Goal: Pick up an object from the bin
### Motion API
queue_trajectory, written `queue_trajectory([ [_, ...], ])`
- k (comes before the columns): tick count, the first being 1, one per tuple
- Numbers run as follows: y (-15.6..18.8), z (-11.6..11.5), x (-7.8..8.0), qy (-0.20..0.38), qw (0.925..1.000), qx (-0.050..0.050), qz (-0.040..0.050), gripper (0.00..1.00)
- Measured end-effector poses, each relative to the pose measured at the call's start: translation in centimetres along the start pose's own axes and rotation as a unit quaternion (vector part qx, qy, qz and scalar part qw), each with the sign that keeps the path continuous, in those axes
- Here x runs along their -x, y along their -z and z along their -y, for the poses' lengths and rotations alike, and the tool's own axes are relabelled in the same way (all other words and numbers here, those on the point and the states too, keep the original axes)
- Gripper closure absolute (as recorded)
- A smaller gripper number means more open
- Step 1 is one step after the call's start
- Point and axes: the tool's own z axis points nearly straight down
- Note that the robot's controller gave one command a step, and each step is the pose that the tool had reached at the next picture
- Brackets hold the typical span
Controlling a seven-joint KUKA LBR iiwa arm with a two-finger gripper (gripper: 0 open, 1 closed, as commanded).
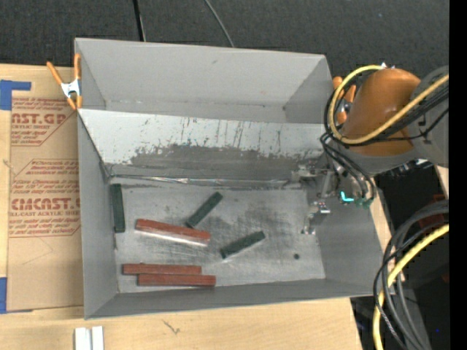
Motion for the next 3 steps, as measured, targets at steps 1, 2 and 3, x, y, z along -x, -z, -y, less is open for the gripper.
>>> queue_trajectory([
  [1,0.4,0.0,0.2,0.001,1.0,-0.001,0.0037,0.0],
  [2,-7.4,-5.7,-2.3,0.085,0.9964,-0.001,-0.0001,1.0],
  [3,-7.4,-5.7,-2.3,0.085,0.9964,-0.001,0.0001,1.0],
])
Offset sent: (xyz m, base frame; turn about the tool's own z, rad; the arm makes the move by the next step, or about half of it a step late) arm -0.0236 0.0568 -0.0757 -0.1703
